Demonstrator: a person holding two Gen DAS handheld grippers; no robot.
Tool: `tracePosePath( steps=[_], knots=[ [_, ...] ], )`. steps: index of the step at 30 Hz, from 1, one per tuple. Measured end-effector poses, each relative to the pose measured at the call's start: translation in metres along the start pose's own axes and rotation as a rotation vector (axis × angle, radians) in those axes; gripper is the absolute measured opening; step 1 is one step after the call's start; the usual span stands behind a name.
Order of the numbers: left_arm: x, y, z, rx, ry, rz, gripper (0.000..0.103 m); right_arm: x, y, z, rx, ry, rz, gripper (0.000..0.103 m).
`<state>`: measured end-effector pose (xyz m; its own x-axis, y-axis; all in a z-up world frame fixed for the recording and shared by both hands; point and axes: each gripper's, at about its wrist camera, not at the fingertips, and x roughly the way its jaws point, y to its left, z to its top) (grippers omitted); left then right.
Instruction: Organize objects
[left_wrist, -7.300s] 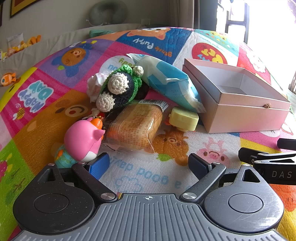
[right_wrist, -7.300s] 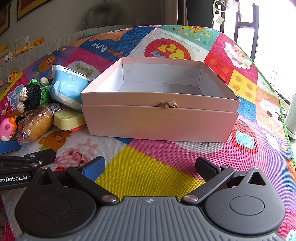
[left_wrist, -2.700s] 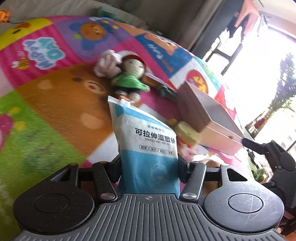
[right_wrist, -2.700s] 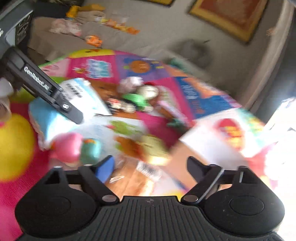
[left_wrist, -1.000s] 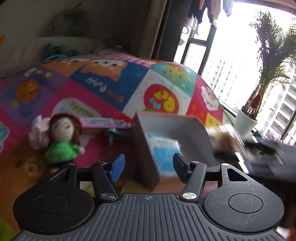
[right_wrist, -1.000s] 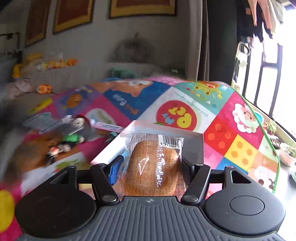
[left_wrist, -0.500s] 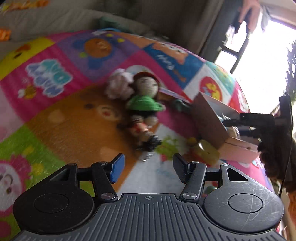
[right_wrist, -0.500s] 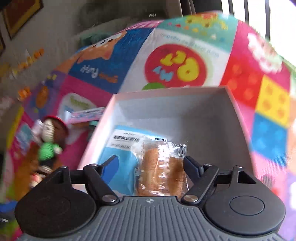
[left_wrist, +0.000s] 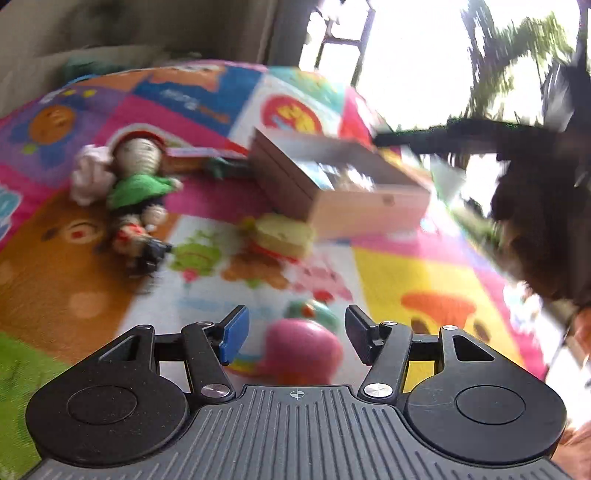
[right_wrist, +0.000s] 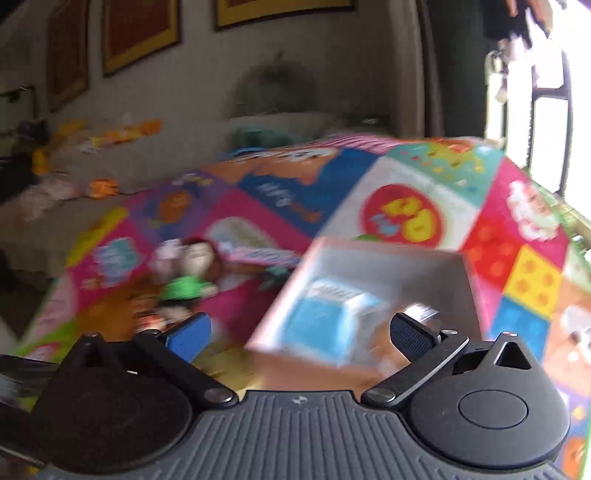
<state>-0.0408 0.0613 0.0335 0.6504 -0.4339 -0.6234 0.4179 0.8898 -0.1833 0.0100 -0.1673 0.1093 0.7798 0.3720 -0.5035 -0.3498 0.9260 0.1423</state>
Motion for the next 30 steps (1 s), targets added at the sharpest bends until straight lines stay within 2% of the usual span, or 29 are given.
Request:
tracePosePath(
  steps=[2,5,7,9,11,14,16,18,19,21,24,25,27,28,30],
  knots=[
    [0.012,-0.011,-0.004,0.028,0.035,0.045,0.063,-0.015,0.012,0.007,0.026,-0.026,0.091,0.103],
    [0.023,-0.021,-0.012,0.061,0.058,0.111,0.060,-0.044,0.018,0.023,0.087,-0.130,0.195,0.103],
    [0.021,-0.018,-0.012,0.045,0.042,0.129,0.055,-0.059,0.017,0.030,0.085,-0.214,0.178,0.103],
    [0.019,-0.009,-0.008,-0.005,0.024,0.125,0.054,-0.063,0.020,0.028,0.041,-0.258,0.091,0.103],
    [0.016,0.002,0.000,-0.039,0.005,0.140,0.053,-0.055,0.021,0.020,-0.009,-0.240,-0.012,0.103],
    [0.017,0.012,0.016,-0.067,-0.039,0.141,0.053,-0.033,0.021,-0.003,-0.074,-0.171,-0.114,0.103],
    [0.019,0.007,0.025,-0.026,-0.037,0.065,0.053,-0.023,0.017,-0.018,-0.102,-0.134,-0.150,0.103],
    [0.027,-0.002,0.031,0.015,0.001,-0.022,0.054,-0.016,0.010,-0.032,-0.096,-0.098,-0.164,0.103],
    [0.030,-0.007,0.033,0.034,-0.001,-0.035,0.056,-0.012,0.005,-0.037,-0.081,-0.079,-0.168,0.103],
    [0.032,-0.010,0.039,0.041,-0.052,-0.004,0.055,-0.004,-0.005,-0.045,-0.043,-0.045,-0.174,0.103],
    [0.030,0.003,0.052,-0.036,-0.164,0.036,0.053,-0.002,-0.015,-0.050,-0.013,-0.026,-0.188,0.103],
    [0.032,0.005,0.056,-0.027,-0.162,0.047,0.053,-0.002,-0.015,-0.050,-0.014,-0.022,-0.194,0.103],
    [0.042,0.003,0.058,0.047,-0.106,0.041,0.054,0.001,-0.015,-0.048,-0.025,-0.007,-0.200,0.103],
    [0.044,0.005,0.056,0.051,-0.119,0.045,0.054,0.003,-0.014,-0.045,-0.027,0.001,-0.199,0.103],
    [0.040,0.022,0.053,-0.036,-0.196,0.079,0.055,0.006,-0.013,-0.031,-0.012,0.010,-0.170,0.103]
  ],
)
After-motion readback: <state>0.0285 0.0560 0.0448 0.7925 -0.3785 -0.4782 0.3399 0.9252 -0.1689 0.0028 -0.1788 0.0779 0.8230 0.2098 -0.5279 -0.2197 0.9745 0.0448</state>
